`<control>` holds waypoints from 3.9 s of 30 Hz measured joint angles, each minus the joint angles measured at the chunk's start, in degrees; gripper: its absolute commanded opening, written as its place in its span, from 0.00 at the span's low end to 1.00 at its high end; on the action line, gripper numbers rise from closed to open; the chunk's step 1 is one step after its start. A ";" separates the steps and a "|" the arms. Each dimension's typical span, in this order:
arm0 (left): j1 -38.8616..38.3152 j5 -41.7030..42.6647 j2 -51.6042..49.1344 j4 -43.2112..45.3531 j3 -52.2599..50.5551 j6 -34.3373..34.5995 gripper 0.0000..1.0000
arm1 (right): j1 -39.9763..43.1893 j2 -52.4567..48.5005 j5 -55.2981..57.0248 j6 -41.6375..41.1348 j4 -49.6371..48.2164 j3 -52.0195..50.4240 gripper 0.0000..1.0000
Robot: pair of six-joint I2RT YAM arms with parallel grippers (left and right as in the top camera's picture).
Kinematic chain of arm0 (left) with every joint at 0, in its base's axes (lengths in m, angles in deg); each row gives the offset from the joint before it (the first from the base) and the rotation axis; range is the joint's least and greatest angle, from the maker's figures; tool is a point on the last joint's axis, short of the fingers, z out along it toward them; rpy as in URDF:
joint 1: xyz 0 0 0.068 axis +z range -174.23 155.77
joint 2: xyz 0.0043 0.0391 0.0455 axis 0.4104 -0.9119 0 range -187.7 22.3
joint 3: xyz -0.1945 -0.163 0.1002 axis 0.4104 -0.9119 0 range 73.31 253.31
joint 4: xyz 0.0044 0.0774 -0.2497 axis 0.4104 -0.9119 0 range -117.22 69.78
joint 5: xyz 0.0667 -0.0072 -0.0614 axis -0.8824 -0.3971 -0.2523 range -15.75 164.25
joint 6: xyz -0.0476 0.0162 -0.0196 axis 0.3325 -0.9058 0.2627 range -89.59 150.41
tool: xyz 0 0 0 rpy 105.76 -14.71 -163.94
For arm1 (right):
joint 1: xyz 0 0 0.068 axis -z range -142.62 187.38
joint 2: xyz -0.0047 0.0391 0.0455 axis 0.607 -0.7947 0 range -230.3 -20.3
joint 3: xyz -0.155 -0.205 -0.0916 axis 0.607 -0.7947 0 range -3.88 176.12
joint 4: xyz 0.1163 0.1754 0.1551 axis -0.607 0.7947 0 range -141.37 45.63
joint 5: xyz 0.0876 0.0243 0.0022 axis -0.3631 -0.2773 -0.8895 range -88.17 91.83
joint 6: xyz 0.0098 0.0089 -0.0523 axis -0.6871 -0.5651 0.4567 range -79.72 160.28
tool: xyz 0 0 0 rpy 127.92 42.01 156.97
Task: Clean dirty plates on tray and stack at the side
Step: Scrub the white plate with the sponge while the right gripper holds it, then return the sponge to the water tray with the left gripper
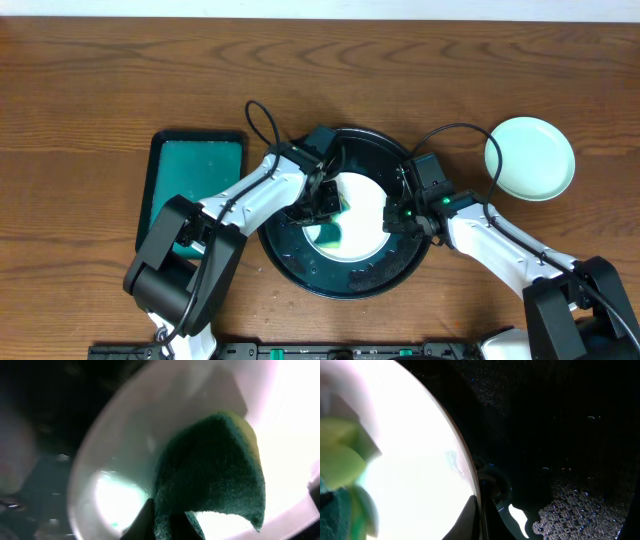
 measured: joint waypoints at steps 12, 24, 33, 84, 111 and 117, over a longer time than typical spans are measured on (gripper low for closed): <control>0.31 -8.55 -0.79 -0.92 2.71 3.08 0.07 | 0.00 0.00 -1.07 -0.17 0.68 0.04 0.01; 1.05 4.24 -4.09 10.34 2.84 0.33 0.07 | 0.44 0.11 3.06 -0.17 2.69 0.57 0.01; 0.66 19.34 -7.91 21.35 2.91 0.22 0.07 | 0.96 0.26 5.46 -0.15 3.13 0.59 0.01; 35.82 -12.46 1.95 -14.95 9.27 -11.65 0.10 | 0.98 0.26 5.42 0.07 2.75 0.59 0.01; 27.15 -9.70 17.27 -20.22 9.38 -14.82 0.83 | 0.74 6.64 -3.72 1.62 -3.96 0.35 0.01; 25.00 -9.64 17.03 -21.00 9.38 -14.86 0.83 | 2.75 14.69 -0.81 -1.29 2.29 0.35 0.01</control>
